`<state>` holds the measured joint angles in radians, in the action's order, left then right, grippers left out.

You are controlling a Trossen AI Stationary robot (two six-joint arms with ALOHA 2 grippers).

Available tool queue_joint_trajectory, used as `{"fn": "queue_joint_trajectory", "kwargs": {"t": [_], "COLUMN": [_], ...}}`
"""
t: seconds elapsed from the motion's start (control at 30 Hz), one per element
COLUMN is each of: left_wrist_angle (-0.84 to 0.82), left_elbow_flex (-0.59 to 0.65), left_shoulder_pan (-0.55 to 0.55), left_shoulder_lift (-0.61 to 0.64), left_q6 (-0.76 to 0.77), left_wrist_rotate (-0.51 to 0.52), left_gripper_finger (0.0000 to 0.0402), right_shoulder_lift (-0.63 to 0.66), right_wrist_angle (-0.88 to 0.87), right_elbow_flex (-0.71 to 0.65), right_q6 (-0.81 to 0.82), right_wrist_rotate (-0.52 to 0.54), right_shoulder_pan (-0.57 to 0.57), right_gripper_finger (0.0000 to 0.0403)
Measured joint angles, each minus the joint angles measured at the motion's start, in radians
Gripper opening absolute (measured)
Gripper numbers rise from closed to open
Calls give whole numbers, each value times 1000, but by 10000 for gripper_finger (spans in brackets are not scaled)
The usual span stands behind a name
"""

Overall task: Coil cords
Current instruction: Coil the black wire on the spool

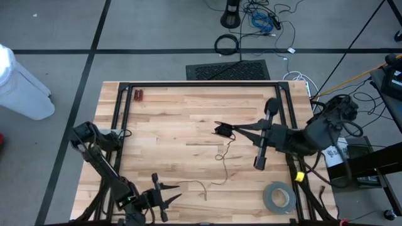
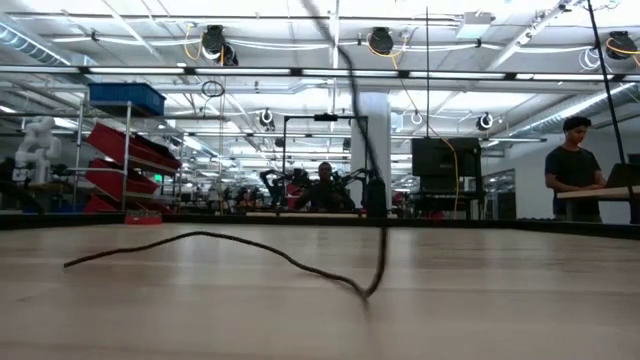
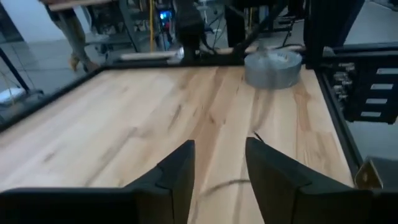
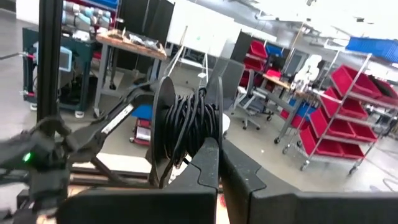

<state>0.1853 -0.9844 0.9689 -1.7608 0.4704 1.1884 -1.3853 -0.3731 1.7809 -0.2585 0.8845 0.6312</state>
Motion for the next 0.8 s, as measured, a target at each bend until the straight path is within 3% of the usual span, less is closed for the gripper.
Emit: {"fn": "queue_joint_trajectory", "kwargs": {"t": [0.17, 0.27, 0.47, 0.57, 0.8], "left_wrist_angle": [80, 144, 360, 410, 497], "left_elbow_flex": [0, -1, -1, -1, -1], "left_shoulder_pan": [-52, -129, -292, -356, -427], "left_shoulder_lift": [81, 118, 128, 128, 97], "left_q6": [-180, -263, -448, -461, -561], "left_wrist_rotate": [59, 26, -292, -440, -755], "left_gripper_finger": [150, 150, 151, 151, 151], "right_shoulder_lift": [-27, -54, -103, -113, -114], "right_wrist_angle": [-58, -57, -59, -60, -75], "right_elbow_flex": [0, 0, -1, -1, -1], "right_q6": [59, 62, 44, 40, 65], "right_wrist_rotate": [0, 0, 0, 0, 0], "right_shoulder_pan": [0, 0, -1, -1, -1], "right_gripper_finger": [0, 0, 0, 0, 0]}}
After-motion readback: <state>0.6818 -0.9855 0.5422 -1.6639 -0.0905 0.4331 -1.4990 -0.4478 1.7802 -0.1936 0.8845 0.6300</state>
